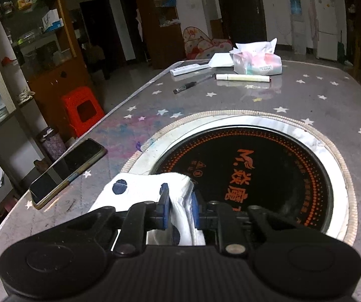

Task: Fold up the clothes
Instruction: 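Grasp the collar end of the folded strip with the right gripper, then lift and fold the collar end over toward the hem with the right gripper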

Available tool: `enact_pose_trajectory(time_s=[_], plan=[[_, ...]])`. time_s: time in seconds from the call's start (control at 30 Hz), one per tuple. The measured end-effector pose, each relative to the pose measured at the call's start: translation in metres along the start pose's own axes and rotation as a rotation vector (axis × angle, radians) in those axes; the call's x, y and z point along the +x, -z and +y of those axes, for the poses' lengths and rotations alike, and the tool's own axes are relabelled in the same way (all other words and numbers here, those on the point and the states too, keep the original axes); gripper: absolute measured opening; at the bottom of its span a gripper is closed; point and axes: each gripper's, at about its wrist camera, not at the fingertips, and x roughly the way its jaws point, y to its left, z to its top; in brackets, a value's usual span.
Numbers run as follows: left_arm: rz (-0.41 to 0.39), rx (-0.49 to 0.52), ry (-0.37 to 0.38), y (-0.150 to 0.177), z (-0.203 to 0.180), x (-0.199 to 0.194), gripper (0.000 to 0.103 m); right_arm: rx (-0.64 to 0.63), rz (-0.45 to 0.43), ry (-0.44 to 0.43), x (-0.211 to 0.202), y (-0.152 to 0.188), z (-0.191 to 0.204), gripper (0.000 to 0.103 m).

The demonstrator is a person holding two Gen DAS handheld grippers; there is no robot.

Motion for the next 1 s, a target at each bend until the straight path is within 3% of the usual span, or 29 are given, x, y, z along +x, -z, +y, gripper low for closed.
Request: enact_pose_trajectory(time_s=[0.53, 1.0], plan=[[-0.035, -0.034, -0.091, 0.014, 0.003, -0.015, 0.062, -0.038, -0.076, -0.131, -0.099, 0.013, 0.034, 0.016], [-0.051, -0.057, -0.131, 0.03, 0.009, -0.023, 0.062, -0.131, -0.07, -0.278, -0.19, 0.061, 0.085, 0.016]])
